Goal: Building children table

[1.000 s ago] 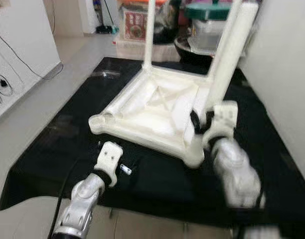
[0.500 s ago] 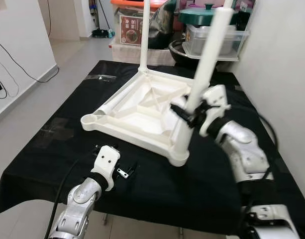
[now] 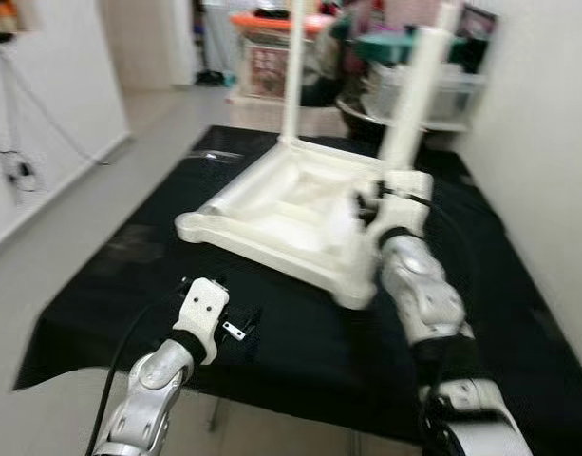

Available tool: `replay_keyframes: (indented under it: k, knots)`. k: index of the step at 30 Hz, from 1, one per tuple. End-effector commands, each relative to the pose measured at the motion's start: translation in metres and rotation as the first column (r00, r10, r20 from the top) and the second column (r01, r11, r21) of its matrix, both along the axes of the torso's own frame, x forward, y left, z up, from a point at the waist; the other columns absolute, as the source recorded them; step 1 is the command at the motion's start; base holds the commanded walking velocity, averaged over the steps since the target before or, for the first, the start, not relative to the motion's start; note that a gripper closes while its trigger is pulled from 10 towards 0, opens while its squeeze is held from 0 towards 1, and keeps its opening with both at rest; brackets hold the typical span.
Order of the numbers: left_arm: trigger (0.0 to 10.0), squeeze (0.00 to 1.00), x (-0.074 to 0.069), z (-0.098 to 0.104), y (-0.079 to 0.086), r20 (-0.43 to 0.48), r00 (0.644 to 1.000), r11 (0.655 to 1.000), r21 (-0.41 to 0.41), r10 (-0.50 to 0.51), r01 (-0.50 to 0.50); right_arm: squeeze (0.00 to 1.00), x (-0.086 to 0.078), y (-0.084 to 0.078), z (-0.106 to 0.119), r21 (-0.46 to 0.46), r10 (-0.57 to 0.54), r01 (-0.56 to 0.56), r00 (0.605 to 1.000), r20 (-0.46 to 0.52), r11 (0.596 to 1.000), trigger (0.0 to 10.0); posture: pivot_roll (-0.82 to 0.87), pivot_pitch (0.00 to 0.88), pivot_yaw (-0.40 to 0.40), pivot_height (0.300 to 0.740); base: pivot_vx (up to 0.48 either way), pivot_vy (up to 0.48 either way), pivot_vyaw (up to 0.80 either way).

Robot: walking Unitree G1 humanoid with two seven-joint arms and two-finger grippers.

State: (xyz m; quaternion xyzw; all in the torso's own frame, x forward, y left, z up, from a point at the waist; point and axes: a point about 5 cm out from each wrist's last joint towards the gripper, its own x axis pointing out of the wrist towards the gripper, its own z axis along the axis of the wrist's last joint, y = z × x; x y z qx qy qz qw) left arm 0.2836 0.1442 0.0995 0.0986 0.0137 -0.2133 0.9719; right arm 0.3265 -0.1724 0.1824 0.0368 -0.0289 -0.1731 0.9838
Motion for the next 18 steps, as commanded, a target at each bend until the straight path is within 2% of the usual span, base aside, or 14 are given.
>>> replay_keyframes:
  k: [1,2,3,4,6,7,8,11,12,13,14,16,17,18]
  knots:
    - [10.0,0.00,0.000,0.000,-0.002,-0.006,1.000,1.000,0.000,-0.018,0.018,0.00,-0.018,-0.020,-0.032,-0.005,-0.140,0.141,0.978,-0.157,0.990,9.1,-0.02,0.000,-0.045,0.740,0.000,0.000,0.00]
    - [10.0,0.00,0.001,0.000,-0.003,-0.007,1.000,1.000,-0.001,-0.023,0.023,0.00,-0.018,-0.008,-0.024,-0.020,-0.063,0.061,0.992,-0.107,0.998,10.0,-0.02,0.000,-0.037,0.740,0.000,0.000,0.00]
    - [10.0,0.00,0.001,0.000,-0.003,-0.007,1.000,1.000,-0.001,-0.023,0.023,0.00,-0.018,-0.008,-0.024,-0.020,-0.063,0.061,0.992,-0.107,0.998,10.0,-0.02,0.000,-0.037,0.740,0.000,0.000,0.00]
    - [10.0,0.00,0.003,-0.001,-0.006,-0.008,1.000,1.000,0.000,-0.027,0.027,0.00,-0.016,0.003,-0.013,0.002,0.053,-0.053,0.999,0.001,0.999,10.0,-0.02,0.000,-0.037,0.740,0.000,0.000,0.00]
    - [10.0,0.00,0.004,-0.001,-0.007,-0.008,1.000,1.000,0.002,-0.028,0.028,0.00,-0.015,0.010,-0.006,0.010,0.121,-0.122,0.990,0.079,0.992,10.0,-0.02,0.000,-0.037,0.740,0.000,0.000,0.00]
    - [10.0,0.00,0.004,0.001,-0.007,-0.002,1.000,1.000,-0.003,-0.030,0.030,1.00,-0.008,0.015,0.003,0.018,0.205,-0.209,0.971,0.125,0.978,10.0,-0.01,0.000,-0.044,0.740,0.000,0.000,0.00]
    - [10.0,0.00,0.004,0.001,-0.007,-0.002,1.000,1.000,-0.003,-0.030,0.030,1.00,-0.008,0.015,0.003,0.018,0.205,-0.209,0.971,0.125,0.978,10.0,-0.01,0.000,-0.044,0.740,0.000,0.000,0.00]
    - [10.0,0.00,0.004,0.002,0.002,0.001,1.000,1.000,0.000,-0.012,0.012,1.00,0.014,0.037,0.029,-0.048,0.539,-0.537,0.834,0.119,0.842,10.0,-0.02,0.000,-0.053,0.740,0.000,0.000,0.00]
    - [10.0,0.00,0.004,0.002,0.002,0.001,1.000,1.000,0.000,-0.012,0.012,1.00,0.014,0.037,0.029,-0.048,0.539,-0.537,0.834,0.119,0.842,10.0,-0.02,0.000,-0.053,0.740,0.000,0.000,0.00]
    - [10.0,0.00,0.004,0.000,0.003,-0.002,1.000,1.000,0.002,-0.006,0.006,0.00,0.015,0.045,0.043,-0.106,0.657,-0.648,0.742,0.135,0.754,10.0,-0.02,0.000,-0.054,0.740,0.000,0.000,0.00]
    - [10.0,0.00,0.004,0.000,0.003,-0.002,1.000,1.000,0.002,-0.006,0.006,0.00,0.015,0.045,0.043,-0.106,0.657,-0.648,0.742,0.135,0.754,10.0,-0.02,0.000,-0.054,0.740,0.000,0.000,0.00]
    - [10.0,0.00,0.004,0.001,0.000,0.001,1.000,1.000,-0.003,-0.006,0.006,0.00,0.013,0.054,0.060,-0.247,0.828,-0.792,0.549,0.109,0.558,10.0,0.00,0.000,-0.064,0.740,0.000,0.000,0.00]
    - [10.0,0.00,0.004,0.001,0.000,0.001,1.000,1.000,-0.003,-0.006,0.006,0.00,0.013,0.054,0.060,-0.247,0.828,-0.792,0.549,0.109,0.558,10.0,0.00,0.000,-0.064,0.740,0.000,0.000,0.00]
    - [10.0,0.00,0.004,0.001,-0.002,0.003,1.000,1.000,-0.004,-0.008,0.008,0.00,0.014,0.055,0.057,-0.279,0.865,-0.824,0.499,0.059,0.494,10.0,0.02,0.000,-0.071,0.740,0.000,0.000,0.00]
